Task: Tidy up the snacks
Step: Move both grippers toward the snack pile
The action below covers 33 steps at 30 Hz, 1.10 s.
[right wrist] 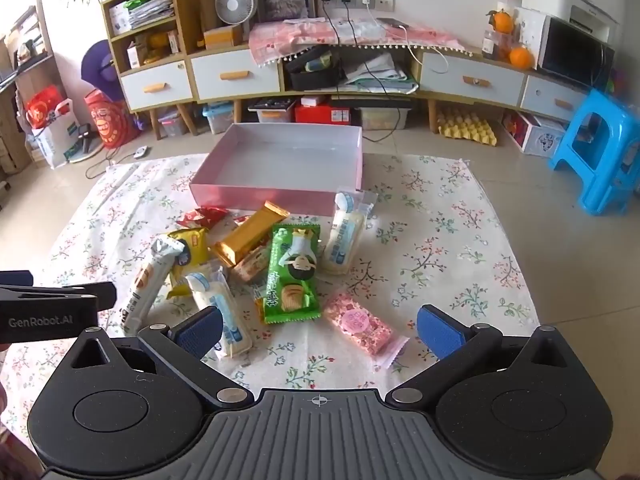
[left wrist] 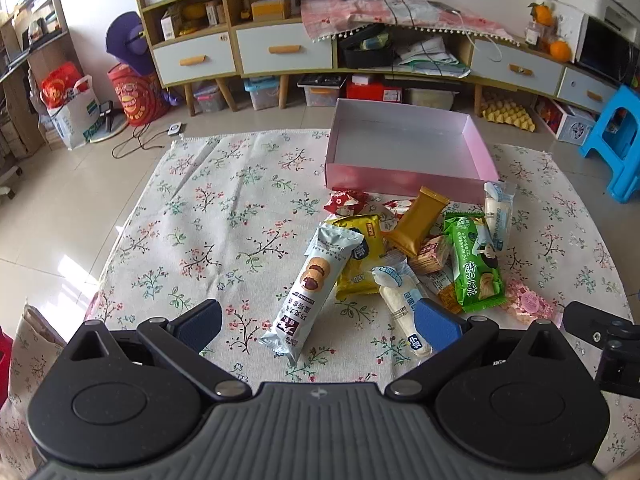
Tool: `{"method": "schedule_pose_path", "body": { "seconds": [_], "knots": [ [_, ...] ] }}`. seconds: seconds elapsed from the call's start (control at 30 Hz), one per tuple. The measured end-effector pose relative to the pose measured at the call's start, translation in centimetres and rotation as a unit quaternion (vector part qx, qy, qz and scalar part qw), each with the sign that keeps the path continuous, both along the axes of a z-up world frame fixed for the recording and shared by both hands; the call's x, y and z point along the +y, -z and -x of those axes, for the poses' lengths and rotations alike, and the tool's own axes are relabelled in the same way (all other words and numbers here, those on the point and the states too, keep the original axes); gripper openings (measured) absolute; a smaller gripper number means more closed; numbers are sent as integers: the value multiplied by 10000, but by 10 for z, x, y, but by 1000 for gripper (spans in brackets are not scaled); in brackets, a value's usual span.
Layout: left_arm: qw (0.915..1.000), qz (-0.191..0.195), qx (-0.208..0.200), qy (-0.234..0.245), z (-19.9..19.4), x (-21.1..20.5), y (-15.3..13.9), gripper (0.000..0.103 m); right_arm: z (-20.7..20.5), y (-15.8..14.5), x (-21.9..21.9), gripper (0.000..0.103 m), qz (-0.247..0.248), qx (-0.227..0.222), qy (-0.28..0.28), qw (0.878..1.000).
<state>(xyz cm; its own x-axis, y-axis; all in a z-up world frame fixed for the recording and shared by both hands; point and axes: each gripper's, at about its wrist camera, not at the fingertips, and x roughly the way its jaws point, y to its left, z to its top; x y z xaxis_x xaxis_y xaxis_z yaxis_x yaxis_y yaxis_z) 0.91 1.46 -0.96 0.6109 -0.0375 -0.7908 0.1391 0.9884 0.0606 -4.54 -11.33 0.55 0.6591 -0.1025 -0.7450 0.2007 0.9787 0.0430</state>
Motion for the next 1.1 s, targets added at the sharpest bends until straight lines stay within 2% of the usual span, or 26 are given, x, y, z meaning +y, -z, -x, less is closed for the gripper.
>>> {"method": "schedule_pose_path", "body": {
  "seconds": [0.27,0.6,0.7,0.77,0.8,0.97,1.1],
  "knots": [
    [9992,356,183,9,-9,12,6,101,-2,5,-14,103,-65,128,82,9999],
    [9982,484,331,-132,-23,33,24,96,-6,25,-63,103,-370,348,576,9970],
    [9970,610,450,-121,-27,39,30,94,-10,35,-69,103,-619,493,475,9957],
    [9956,716,590,-111,-31,44,34,87,-13,41,-70,103,-810,573,376,9944],
    [9952,754,608,-107,-32,46,36,86,-14,42,-69,103,-868,575,333,9940],
    [9965,592,587,-45,-37,46,42,83,-26,46,-63,103,-920,599,196,9938],
    [9954,661,689,-23,-43,48,49,82,-35,47,-54,103,-808,560,-27,9952]
  ]
}}
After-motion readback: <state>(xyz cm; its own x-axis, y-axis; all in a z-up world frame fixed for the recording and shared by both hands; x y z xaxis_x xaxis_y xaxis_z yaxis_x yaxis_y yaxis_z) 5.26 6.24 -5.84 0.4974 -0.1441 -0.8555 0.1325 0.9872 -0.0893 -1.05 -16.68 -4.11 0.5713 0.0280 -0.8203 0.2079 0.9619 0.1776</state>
